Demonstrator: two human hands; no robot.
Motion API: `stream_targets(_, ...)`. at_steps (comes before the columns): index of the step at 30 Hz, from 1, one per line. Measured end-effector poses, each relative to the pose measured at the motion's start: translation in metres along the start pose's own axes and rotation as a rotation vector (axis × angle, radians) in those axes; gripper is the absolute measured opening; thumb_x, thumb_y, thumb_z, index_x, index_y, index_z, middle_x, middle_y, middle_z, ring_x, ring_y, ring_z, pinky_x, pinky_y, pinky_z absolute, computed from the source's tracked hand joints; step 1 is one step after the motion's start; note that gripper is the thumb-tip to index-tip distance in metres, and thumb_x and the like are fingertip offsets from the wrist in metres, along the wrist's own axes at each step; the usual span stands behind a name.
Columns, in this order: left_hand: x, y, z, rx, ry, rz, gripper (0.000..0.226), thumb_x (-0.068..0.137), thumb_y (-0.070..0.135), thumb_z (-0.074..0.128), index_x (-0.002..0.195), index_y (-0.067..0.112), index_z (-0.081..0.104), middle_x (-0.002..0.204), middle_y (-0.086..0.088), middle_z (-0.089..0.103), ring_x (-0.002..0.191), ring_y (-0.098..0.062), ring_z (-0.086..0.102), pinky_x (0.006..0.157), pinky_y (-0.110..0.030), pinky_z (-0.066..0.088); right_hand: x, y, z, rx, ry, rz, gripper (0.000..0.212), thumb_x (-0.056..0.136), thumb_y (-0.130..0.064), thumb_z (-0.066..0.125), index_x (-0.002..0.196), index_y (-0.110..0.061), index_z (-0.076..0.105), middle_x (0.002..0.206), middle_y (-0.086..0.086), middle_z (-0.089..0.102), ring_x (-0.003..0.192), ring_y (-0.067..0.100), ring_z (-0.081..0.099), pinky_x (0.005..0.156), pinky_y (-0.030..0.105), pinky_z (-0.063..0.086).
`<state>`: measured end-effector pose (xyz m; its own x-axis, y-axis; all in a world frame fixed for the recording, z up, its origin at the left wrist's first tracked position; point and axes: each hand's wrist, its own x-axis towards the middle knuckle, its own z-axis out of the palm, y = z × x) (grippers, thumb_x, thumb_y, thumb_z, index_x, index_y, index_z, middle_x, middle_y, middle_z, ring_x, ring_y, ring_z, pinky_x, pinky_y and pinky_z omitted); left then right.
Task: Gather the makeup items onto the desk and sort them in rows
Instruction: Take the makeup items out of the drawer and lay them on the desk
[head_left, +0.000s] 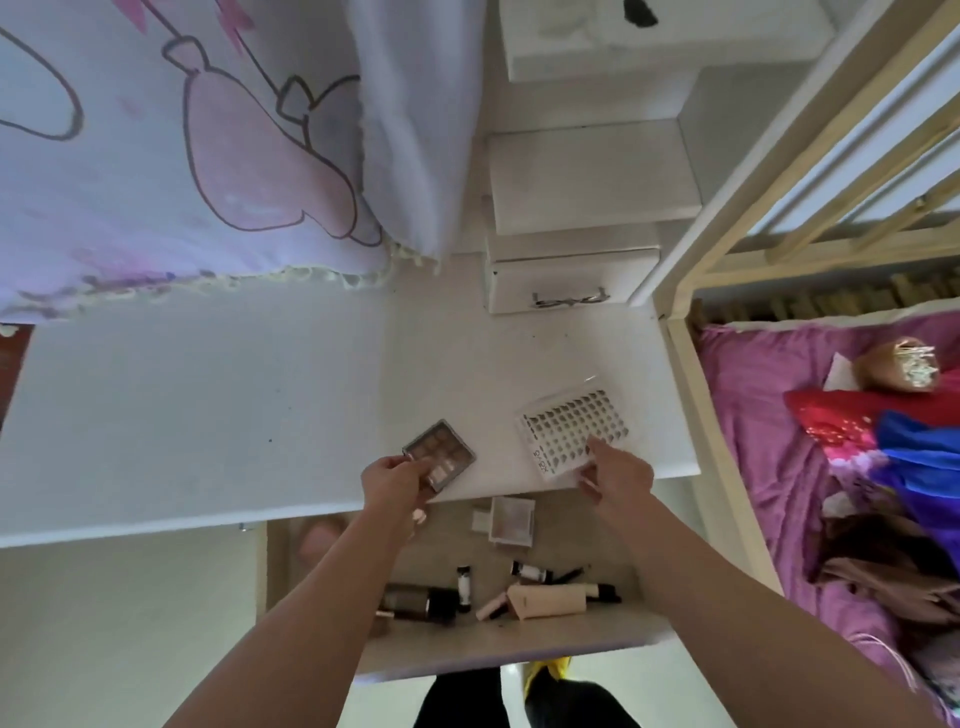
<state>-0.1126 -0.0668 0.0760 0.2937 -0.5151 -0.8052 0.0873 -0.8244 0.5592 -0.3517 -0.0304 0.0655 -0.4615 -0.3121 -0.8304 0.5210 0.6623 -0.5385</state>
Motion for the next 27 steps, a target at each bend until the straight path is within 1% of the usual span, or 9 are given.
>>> stream_targets(3, 0.016, 0.005, -0.001, 0.151, -0.001, 0.014, 0.018, 0.083, 0.003, 0.073, 0.091, -0.004, 0.058, 0.089, -0.022, 0.066, 0.071, -0.033, 0.068, 0.057, -0.039, 0.061, 0.0, 0.0, 0.005, -0.201, -0.019, -0.023, 0.026, 0.083, -0.029, 0.078, 0.083, -0.007, 0.065, 0.072, 0.01, 0.073, 0.063, 0.021, 0.069, 0.059, 0.032, 0.048)
stream_targets(6, 0.026, 0.013, -0.002, 0.443, -0.029, 0.108, 0.029, 0.081, 0.021, 0.078, 0.088, -0.001, 0.06, 0.077, -0.019, 0.07, 0.064, -0.032, 0.07, 0.062, -0.046, 0.061, 0.002, -0.006, 0.004, -0.395, -0.021, -0.034, 0.037, 0.079, -0.041, 0.079, 0.084, -0.006, 0.067, 0.065, 0.009, 0.073, 0.058, 0.023, 0.069, 0.056, 0.031, 0.049)
stream_targets(8, 0.029, 0.02, -0.004, 0.628, -0.066, 0.18, 0.033, 0.081, 0.032, 0.077, 0.081, 0.005, 0.058, 0.069, -0.015, 0.07, 0.058, -0.029, 0.069, 0.063, -0.045, 0.061, 0.003, -0.011, 0.001, -0.626, -0.002, -0.106, 0.041, 0.08, -0.049, 0.075, 0.079, -0.009, 0.068, 0.061, 0.004, 0.072, 0.059, 0.022, 0.071, 0.064, 0.035, 0.057)
stream_targets(10, 0.032, 0.026, -0.008, 0.867, -0.062, 0.316, 0.033, 0.081, 0.04, 0.072, 0.08, 0.011, 0.056, 0.078, -0.01, 0.07, 0.068, -0.027, 0.067, 0.066, -0.039, 0.058, 0.0, -0.017, -0.002, -0.933, 0.081, -0.257, 0.041, 0.082, -0.055, 0.068, 0.073, -0.015, 0.067, 0.061, -0.002, 0.071, 0.064, 0.019, 0.07, 0.074, 0.037, 0.057)
stream_targets(13, 0.035, 0.036, -0.016, 1.192, -0.089, 0.703, 0.027, 0.086, 0.028, 0.062, 0.11, 0.016, 0.055, 0.113, -0.004, 0.056, 0.099, -0.023, 0.056, 0.074, -0.033, 0.047, -0.007, -0.027, -0.002, -1.237, 0.212, -0.653, 0.024, 0.085, -0.046, 0.064, 0.091, -0.024, 0.066, 0.091, -0.006, 0.069, 0.088, 0.017, 0.063, 0.076, 0.032, 0.048)
stream_targets(15, 0.04, 0.042, -0.018, 1.424, -0.263, 0.969, 0.055, 0.083, 0.01, 0.057, 0.136, 0.022, 0.043, 0.14, -0.004, 0.037, 0.123, -0.024, 0.042, 0.09, -0.034, 0.044, -0.003, -0.032, 0.001, -1.393, 0.09, -0.883, 0.044, 0.082, -0.042, 0.069, 0.122, -0.025, 0.061, 0.128, 0.002, 0.059, 0.121, 0.023, 0.05, 0.092, 0.04, 0.044)
stream_targets(18, 0.048, 0.043, -0.014, 1.714, -0.432, 1.168, 0.073, 0.083, 0.007, 0.054, 0.147, 0.029, 0.026, 0.149, -0.003, 0.025, 0.129, -0.025, 0.034, 0.1, -0.033, 0.04, 0.005, -0.039, 0.01, -1.551, -0.119, -0.771, 0.084, 0.079, -0.048, 0.072, 0.151, -0.034, 0.031, 0.162, 0.008, 0.015, 0.149, 0.03, 0.012, 0.112, 0.052, 0.029)
stream_targets(20, 0.048, 0.041, -0.007, 1.732, -0.455, 1.15, 0.066, 0.088, 0.015, 0.057, 0.146, 0.028, 0.028, 0.139, -0.003, 0.035, 0.119, -0.023, 0.041, 0.093, -0.032, 0.044, 0.006, -0.038, 0.012, -1.498, -0.143, -0.66, 0.089, 0.079, -0.049, 0.074, 0.152, -0.038, 0.025, 0.164, 0.007, 0.007, 0.149, 0.029, 0.011, 0.112, 0.05, 0.031)
stream_targets(27, 0.028, 0.022, 0.018, 1.488, -0.354, 0.914, 0.059, 0.092, 0.035, 0.058, 0.144, 0.021, 0.032, 0.125, -0.007, 0.049, 0.109, -0.025, 0.055, 0.088, -0.032, 0.044, -0.009, -0.006, 0.002, -1.417, 0.119, -0.591, 0.089, 0.076, -0.068, 0.066, 0.15, -0.038, 0.026, 0.15, 0.009, 0.031, 0.135, 0.028, 0.031, 0.098, 0.044, 0.044)
